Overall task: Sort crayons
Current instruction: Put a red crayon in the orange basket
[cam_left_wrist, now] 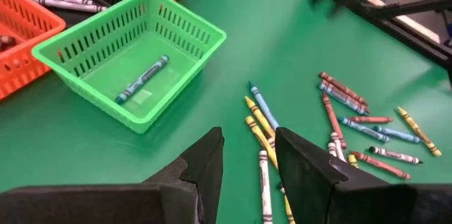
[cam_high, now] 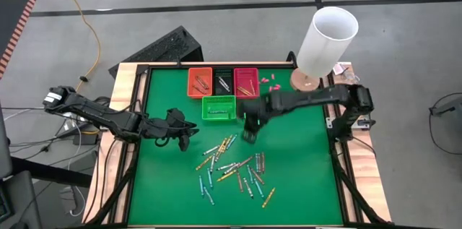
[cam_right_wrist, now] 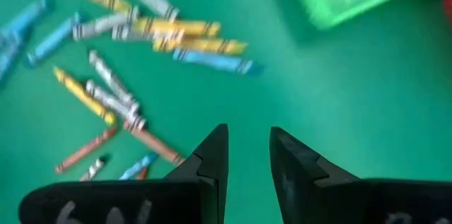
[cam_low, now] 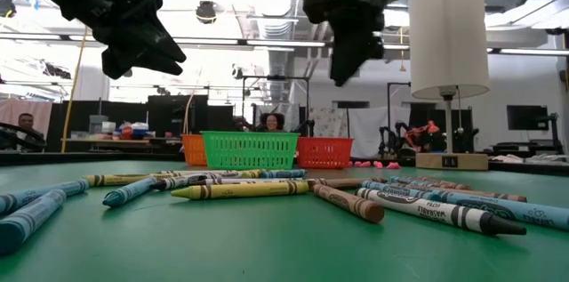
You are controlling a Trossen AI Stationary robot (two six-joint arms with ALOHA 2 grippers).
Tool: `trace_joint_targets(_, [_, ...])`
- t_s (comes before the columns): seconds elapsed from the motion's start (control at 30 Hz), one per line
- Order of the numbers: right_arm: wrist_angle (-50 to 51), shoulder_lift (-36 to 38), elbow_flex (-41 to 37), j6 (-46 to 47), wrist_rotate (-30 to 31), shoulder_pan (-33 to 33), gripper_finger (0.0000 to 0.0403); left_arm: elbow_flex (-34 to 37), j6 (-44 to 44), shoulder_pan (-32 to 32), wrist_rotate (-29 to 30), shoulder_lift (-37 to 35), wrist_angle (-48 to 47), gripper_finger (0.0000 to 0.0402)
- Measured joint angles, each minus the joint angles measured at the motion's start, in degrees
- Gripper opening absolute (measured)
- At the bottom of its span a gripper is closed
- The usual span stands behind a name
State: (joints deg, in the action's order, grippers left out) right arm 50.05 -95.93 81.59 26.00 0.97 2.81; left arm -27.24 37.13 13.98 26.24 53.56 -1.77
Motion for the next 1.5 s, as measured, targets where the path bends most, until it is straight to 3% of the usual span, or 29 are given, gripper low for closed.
trace_joint_targets(0.3, [0.1,0.3,-6.7,28.7,15.3,17.0,0.0101,0.0,1.1,0.0,3.7,0.0,0.4,0.0119])
trace_joint_targets(0.5, [0.4,0.4,-10.6,45.2,18.5,23.4,0.0101,0.0,-1.8,-1.2,5.5,0.0,2.5,0.0119])
trace_joint_targets(0.63, [0.3,0.4,-13.3,49.1,19.2,24.6,0.0101,0.0,-4.9,-2.8,5.5,0.0,3.2,0.0119])
trace_joint_targets(0.7, [-1.8,0.4,-14.3,44.5,21.4,24.4,0.0101,0.0,-5.7,-3.5,5.0,0.0,3.0,0.0119])
trace_joint_targets(0.83, [-7.8,0.4,-15.6,25.8,27.0,22.7,0.0101,0.0,-6.9,-4.9,1.0,0.0,2.8,0.0119])
trace_joint_targets(0.97, [-15.5,0.4,-15.7,6.4,26.9,19.0,0.0101,0.0,-7.4,-6.1,-3.5,0.0,2.8,0.0119])
trace_joint_targets(1.07, [-21.4,0.2,-15.7,-6.4,22.0,16.5,0.0101,0.0,-7.0,-6.3,-3.7,0.0,2.8,0.0119])
trace_joint_targets(1.27, [-27.2,-0.7,-15.7,-20.0,3.8,13.0,0.0100,0.0,-6.9,-6.3,-3.5,0.0,2.4,0.0119])
trace_joint_targets(1.5, [-27.4,-4.2,-15.7,-26.2,1.7,13.2,0.0097,0.0,-6.1,-6.3,-3.5,0.0,2.4,0.0119])
